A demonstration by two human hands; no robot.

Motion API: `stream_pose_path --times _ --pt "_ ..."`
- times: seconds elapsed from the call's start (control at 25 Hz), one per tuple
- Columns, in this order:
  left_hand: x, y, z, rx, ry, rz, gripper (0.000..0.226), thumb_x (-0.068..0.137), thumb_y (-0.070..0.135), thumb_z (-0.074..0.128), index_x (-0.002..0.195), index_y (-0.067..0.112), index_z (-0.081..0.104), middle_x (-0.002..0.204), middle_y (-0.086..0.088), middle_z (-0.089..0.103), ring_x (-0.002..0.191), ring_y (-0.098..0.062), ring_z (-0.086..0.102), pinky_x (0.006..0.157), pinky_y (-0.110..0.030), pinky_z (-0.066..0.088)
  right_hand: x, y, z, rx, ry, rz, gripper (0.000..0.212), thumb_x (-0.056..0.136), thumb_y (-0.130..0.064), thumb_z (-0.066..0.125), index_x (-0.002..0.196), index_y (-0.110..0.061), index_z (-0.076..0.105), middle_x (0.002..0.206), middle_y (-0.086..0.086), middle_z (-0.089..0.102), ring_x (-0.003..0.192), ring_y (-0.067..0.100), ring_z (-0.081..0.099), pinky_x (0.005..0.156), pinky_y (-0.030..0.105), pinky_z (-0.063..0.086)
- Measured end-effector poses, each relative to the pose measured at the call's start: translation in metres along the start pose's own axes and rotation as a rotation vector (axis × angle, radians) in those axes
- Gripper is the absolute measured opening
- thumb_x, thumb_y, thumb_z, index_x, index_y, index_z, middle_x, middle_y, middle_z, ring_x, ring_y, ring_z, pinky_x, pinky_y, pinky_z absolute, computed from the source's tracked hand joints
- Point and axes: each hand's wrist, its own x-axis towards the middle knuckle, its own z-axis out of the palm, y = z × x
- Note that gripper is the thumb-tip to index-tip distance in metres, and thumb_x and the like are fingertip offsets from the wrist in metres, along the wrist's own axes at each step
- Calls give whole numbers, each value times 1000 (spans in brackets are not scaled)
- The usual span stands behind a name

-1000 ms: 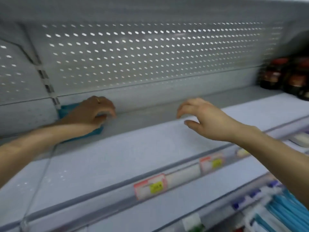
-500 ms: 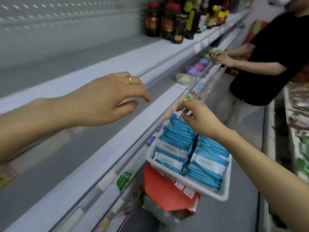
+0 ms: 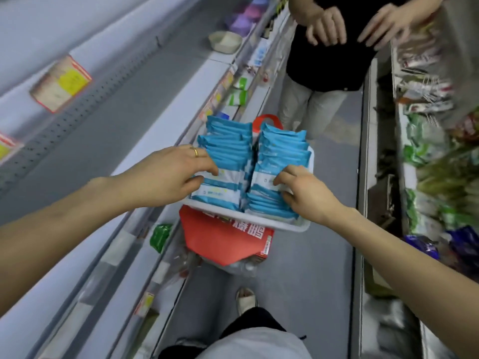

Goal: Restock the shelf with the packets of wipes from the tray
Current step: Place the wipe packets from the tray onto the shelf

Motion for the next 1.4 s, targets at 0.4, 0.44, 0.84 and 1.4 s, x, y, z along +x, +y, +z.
stream_pose_path --times 0.4,0.44,0.84,1.4 --pt "35 -28 49 81 -38 -40 31 92 18 60 120 28 70 144 -4 51 130 -27 48 109 -45 43 6 2 -4 -80 96 -31 33 78 -12 75 108 -18 62 106 6 53 93 29 51 80 44 47" --pt "39 -29 51 98 -46 -50 32 92 19 60 120 30 69 147 -5 48 133 -28 45 110 -47 42 7 0 -6 -44 73 -34 32 80 -11 74 108 -19 61 107 5 51 92 27 51 77 41 48" --pt "56 -36 48 156 -50 41 31 89 16 58 110 33 71 124 3 49 110 -19 48 91 -38 47 20 -12 -16 19 -127 -41 42 77 1 57 99 -34 66 112 -9 59 108 21 58 85 40 54" --pt "55 -16 57 232 -217 139 27 93 24 60 116 33 70 124 7 64 106 -22 63 84 -38 50 56 -68 -62 -49 183 166 42 78 2 56 100 -31 68 106 -3 63 104 26 55 83 38 42"
